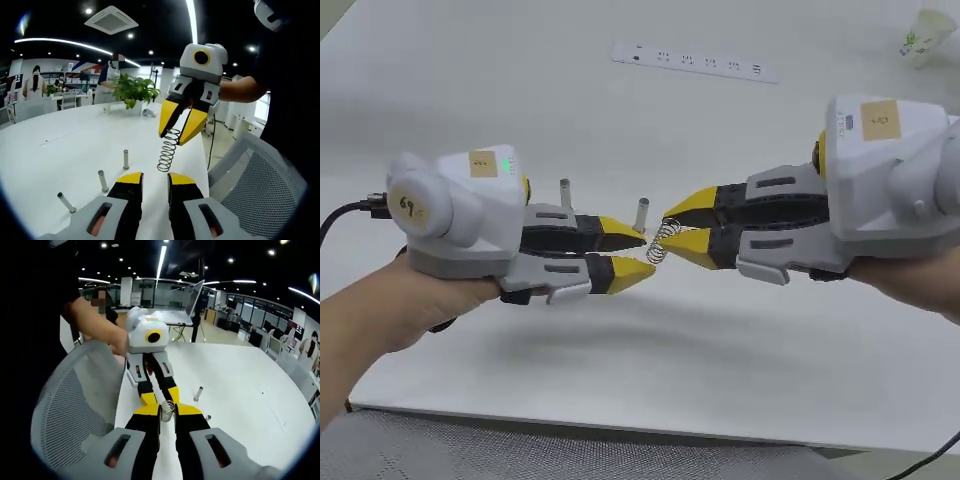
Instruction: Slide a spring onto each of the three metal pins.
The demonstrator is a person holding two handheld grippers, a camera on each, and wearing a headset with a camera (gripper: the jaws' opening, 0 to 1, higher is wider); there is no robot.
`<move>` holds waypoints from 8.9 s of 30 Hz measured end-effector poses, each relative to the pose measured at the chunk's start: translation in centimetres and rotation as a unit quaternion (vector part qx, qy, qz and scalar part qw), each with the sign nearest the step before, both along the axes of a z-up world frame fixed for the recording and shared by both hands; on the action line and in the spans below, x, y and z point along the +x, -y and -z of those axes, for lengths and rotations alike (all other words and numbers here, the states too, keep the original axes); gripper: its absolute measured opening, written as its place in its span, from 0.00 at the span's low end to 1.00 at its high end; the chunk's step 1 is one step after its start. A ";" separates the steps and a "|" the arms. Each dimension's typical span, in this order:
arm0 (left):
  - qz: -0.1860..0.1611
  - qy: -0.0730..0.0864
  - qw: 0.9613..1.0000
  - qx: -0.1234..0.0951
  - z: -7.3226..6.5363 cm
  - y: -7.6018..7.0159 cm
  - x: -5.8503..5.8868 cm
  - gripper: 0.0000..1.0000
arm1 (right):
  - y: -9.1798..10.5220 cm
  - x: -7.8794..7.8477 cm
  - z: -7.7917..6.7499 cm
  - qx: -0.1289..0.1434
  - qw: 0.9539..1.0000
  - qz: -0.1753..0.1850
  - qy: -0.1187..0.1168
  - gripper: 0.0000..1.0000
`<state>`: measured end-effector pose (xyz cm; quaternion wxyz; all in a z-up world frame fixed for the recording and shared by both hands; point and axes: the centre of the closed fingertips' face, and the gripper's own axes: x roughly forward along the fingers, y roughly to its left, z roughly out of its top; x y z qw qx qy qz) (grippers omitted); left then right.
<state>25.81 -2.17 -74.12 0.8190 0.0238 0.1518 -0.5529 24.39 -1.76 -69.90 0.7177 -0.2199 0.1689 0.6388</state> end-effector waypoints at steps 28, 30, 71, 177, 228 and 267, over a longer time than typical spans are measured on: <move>-0.111 -0.007 0.993 0.029 0.8 -7.6 1.5 0.50 | 0.8 0.4 1.6 -0.050 0.998 -0.006 0.024 0.08; -0.117 -0.009 0.993 0.030 0.9 -8.1 1.5 0.53 | 1.0 0.5 1.7 -0.050 0.998 -0.004 0.023 0.08; -0.196 -0.025 0.980 0.031 1.4 -12.3 2.7 0.98 | 6.2 5.0 4.2 -0.068 0.992 0.103 -0.015 0.08; -0.197 -0.034 0.980 0.024 1.1 -12.2 2.6 0.98 | 7.7 12.2 5.8 -0.050 0.973 0.223 -0.043 0.08; -0.200 -0.041 0.979 0.024 1.2 -12.5 2.3 0.97 | 7.4 11.6 10.4 -0.110 0.969 0.212 -0.055 0.08; -0.203 -0.043 0.978 0.018 1.0 -12.4 2.4 0.97 | 7.4 11.6 11.1 -0.103 0.968 0.220 -0.069 0.17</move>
